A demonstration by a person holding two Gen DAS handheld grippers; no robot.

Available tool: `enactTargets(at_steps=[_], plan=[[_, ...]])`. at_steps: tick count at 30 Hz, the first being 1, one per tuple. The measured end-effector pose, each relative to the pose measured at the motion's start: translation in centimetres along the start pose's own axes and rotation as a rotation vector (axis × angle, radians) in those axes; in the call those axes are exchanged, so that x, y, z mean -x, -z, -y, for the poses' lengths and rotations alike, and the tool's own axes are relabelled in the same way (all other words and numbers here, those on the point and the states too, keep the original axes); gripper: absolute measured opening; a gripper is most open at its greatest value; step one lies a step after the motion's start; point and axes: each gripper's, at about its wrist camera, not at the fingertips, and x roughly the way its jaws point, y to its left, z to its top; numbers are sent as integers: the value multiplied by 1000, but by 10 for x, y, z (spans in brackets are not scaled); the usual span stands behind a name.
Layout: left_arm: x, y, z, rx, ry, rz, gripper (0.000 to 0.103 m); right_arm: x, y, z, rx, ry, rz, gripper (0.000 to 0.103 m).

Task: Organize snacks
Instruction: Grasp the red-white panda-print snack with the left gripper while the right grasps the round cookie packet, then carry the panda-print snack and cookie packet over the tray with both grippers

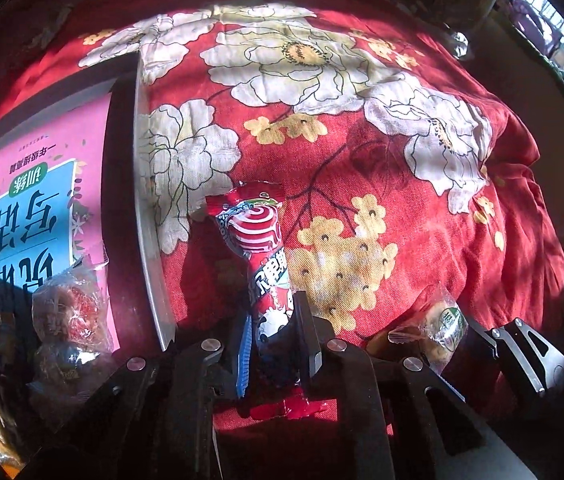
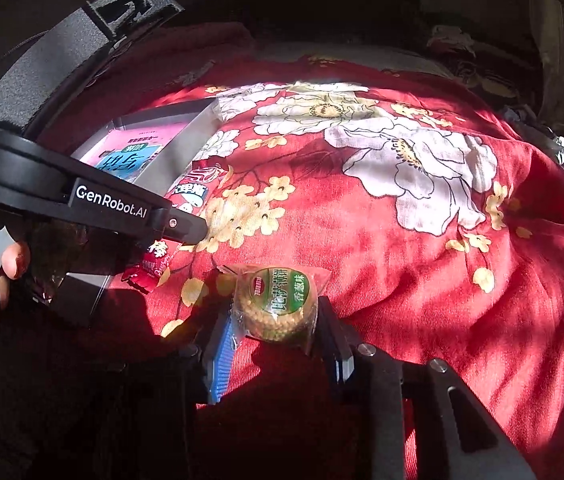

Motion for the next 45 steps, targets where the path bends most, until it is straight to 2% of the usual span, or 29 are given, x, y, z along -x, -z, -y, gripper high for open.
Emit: enactTargets(at_steps=[7,14,29,45], plan=[[11,10,2,-12,22,27,18,7,-3,24,-97,-6,29,38],[17,19,9,-20,42,41,18,17,-8,32,-122,-14,78,38],[39,24,5,-8,69,80,18,32,-15,20,-103,-73,136,38],[82,38,-35,63,86,159,18,42,-20,-15,-37,-132,154,38]])
